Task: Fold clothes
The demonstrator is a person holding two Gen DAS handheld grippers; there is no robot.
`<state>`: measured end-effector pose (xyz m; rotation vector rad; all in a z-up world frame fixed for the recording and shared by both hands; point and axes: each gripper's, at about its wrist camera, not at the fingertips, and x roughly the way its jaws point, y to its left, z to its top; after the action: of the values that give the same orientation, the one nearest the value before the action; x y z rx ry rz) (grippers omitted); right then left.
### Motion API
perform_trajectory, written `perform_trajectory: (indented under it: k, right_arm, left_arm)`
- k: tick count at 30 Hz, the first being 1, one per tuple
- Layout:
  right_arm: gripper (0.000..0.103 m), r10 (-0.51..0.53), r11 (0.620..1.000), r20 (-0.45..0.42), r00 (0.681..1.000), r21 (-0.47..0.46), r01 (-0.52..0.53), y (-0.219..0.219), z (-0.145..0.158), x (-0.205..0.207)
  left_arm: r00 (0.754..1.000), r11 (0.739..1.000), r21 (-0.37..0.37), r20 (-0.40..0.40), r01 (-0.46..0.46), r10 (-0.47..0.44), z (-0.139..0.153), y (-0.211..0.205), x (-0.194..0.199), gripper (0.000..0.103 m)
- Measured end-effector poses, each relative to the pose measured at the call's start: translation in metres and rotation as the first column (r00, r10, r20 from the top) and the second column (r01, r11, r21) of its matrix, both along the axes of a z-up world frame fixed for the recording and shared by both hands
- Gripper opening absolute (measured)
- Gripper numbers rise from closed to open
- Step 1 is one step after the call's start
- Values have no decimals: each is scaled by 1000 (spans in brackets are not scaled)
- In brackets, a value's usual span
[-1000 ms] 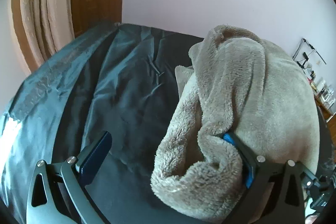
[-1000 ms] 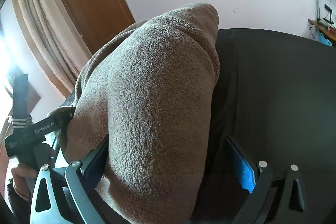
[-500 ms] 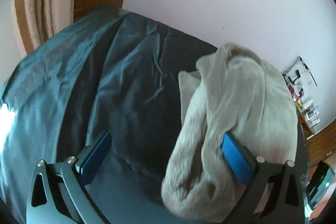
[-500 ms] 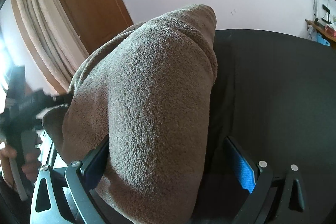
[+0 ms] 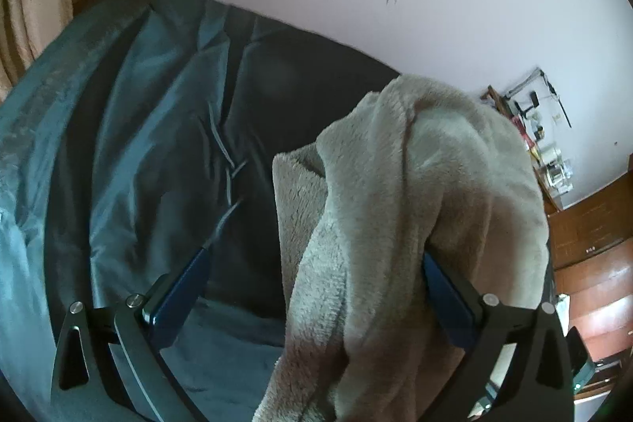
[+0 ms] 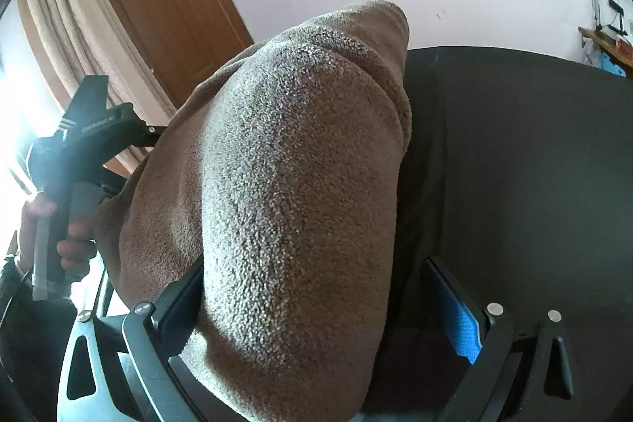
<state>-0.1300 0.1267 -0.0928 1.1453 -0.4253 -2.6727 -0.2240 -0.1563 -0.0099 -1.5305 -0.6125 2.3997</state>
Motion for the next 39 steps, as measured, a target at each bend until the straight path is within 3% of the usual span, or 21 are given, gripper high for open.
perform_trajectory:
  k: [4, 7, 10, 13, 14, 18, 26, 30, 37, 39]
  right_arm:
    - [102, 2, 1000, 4, 1000, -4, -2, 3, -2, -5]
    - [102, 3, 1000, 5, 1000, -7, -3, 6, -3, -7]
    - [102, 2, 1000, 7, 1000, -7, -2, 9, -5, -11]
    - [102, -1, 1000, 8, 1000, -10, 1, 12, -6, -13]
    - [102, -1, 1000, 9, 1000, -11, 1, 13, -6, -15]
    - [102, -1, 1000, 12, 1000, -14, 2, 17, -8, -19]
    - [102, 3, 997, 16, 1000, -79, -2, 33, -15, -27]
    - [102, 14, 996, -29, 999, -85, -16, 39, -7, -23]
    - [102, 41, 966, -22, 999, -254, -45, 77, 11, -52]
    - [102, 23, 957, -21, 1000, -287, -28, 101, 8, -88]
  left_arm:
    - [1000, 998, 68, 29, 11, -13, -14, -4, -4, 103]
    - [1000, 987, 161, 17, 17, -20, -21, -13, -2, 103]
    - [998, 953, 298, 1, 56, -59, -28, -15, -2, 103]
    - [995, 899, 428, -20, 96, -96, -34, -18, -3, 103]
    - [993, 890, 440, -24, 115, -116, -36, -15, -4, 103]
    - [979, 900, 388, -53, 200, -195, -35, 3, -5, 103]
    - [974, 909, 351, -82, 225, -209, -36, 14, -7, 103]
    - [969, 906, 343, -94, 248, -230, -37, 18, -10, 102]
    - [967, 905, 342, -97, 254, -235, -38, 23, -13, 102]
    - [967, 905, 342, -97, 254, -235, -37, 24, -7, 102]
